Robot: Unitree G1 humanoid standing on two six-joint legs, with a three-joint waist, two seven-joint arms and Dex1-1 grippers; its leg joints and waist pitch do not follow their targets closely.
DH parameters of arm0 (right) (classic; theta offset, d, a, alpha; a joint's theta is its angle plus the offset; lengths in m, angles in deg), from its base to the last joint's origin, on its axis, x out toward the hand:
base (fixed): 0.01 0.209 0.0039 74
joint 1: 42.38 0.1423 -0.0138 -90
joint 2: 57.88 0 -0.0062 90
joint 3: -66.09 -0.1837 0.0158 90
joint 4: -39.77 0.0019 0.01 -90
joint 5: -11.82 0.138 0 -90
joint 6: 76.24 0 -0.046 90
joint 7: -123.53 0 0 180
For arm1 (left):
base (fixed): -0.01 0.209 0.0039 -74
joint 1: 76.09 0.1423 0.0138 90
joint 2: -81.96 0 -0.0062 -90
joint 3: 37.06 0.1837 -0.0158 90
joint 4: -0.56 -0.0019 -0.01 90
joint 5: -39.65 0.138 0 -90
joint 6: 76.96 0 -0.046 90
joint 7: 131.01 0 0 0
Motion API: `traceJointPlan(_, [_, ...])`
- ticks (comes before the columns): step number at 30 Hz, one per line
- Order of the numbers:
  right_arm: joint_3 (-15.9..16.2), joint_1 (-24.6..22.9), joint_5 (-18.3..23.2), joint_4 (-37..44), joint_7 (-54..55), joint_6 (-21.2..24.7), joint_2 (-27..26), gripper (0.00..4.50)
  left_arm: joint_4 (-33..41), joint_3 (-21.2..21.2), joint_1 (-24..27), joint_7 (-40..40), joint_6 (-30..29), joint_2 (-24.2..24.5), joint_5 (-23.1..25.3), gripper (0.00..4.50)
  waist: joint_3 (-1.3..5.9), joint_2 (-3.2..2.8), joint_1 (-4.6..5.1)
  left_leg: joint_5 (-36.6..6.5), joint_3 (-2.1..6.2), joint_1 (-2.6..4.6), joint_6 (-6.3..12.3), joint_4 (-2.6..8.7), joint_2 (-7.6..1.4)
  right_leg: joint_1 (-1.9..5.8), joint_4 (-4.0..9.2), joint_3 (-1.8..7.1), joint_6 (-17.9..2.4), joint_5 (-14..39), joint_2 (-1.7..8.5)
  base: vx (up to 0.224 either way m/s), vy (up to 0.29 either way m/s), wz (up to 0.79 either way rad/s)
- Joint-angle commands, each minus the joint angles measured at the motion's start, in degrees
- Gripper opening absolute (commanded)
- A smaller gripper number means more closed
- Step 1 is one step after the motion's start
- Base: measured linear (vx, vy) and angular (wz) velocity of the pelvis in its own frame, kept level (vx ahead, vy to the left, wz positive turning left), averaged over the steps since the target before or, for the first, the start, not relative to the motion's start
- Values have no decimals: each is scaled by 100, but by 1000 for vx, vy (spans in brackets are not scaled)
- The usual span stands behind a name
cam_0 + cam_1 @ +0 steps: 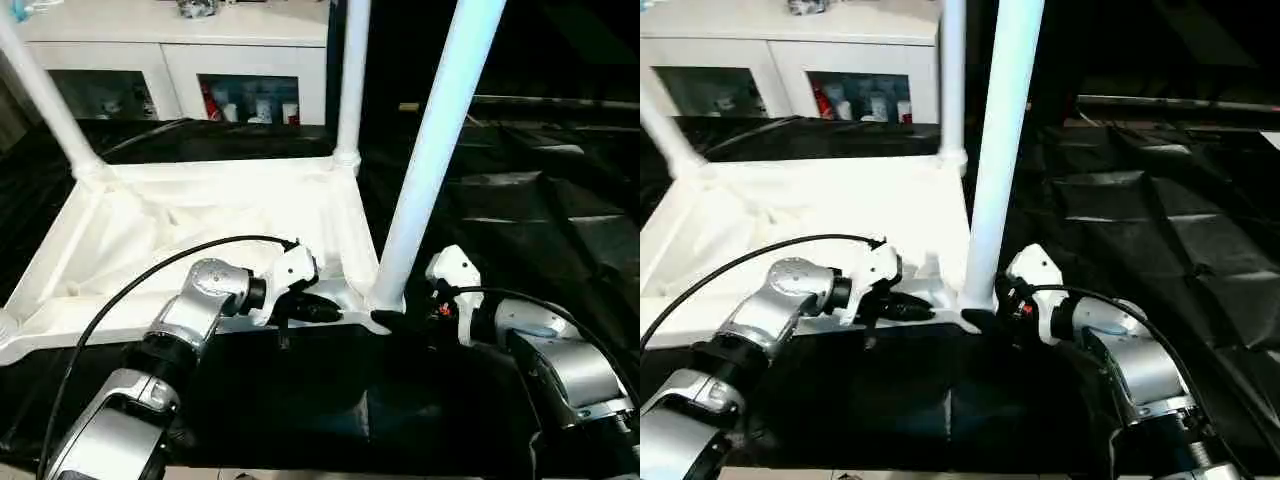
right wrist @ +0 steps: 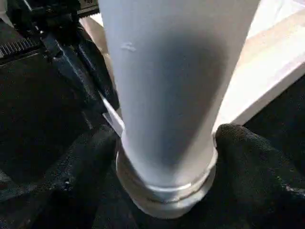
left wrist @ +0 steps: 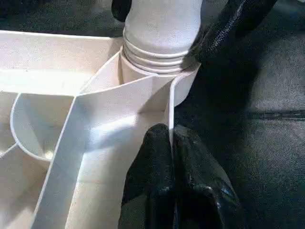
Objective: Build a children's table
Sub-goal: Rotate leg to tighten
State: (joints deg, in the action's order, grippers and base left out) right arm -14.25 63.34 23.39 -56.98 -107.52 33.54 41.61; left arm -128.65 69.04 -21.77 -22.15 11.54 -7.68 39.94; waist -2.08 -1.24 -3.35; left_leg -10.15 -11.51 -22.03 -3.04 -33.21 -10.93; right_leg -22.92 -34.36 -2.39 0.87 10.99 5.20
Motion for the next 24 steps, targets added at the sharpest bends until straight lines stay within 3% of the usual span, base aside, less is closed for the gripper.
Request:
traceJointPlan(1, [25,76,45,41,5,61,-37,371,87,44,164,-157,-99,-22,-126,0,311,100,-9,-1034,91,102,420,351,-233,243,375,188,-1426,776,293,0,0,0])
traceJointPlan(12, [95,158,-46,-132,-16,46,-88,278,247,58,223,-150,-243,-11,-142,0,313,106,-10,-980,88,110,404,342,-227,245,371,191,-1377,823,283,0,0,0])
traceJointPlan(21, [107,100,-137,-251,252,-7,-193,259,267,43,234,-53,-311,-51,-114,0,316,107,5,-951,90,103,427,331,-220,251,359,186,-1411,758,278,0,0,0])
traceJointPlan(24, [-32,86,-268,-486,891,115,-463,258,116,5,177,334,-295,-194,-25,0,291,101,51,-1181,93,103,311,351,-211,225,398,188,-1363,1099,279,0,0,0])
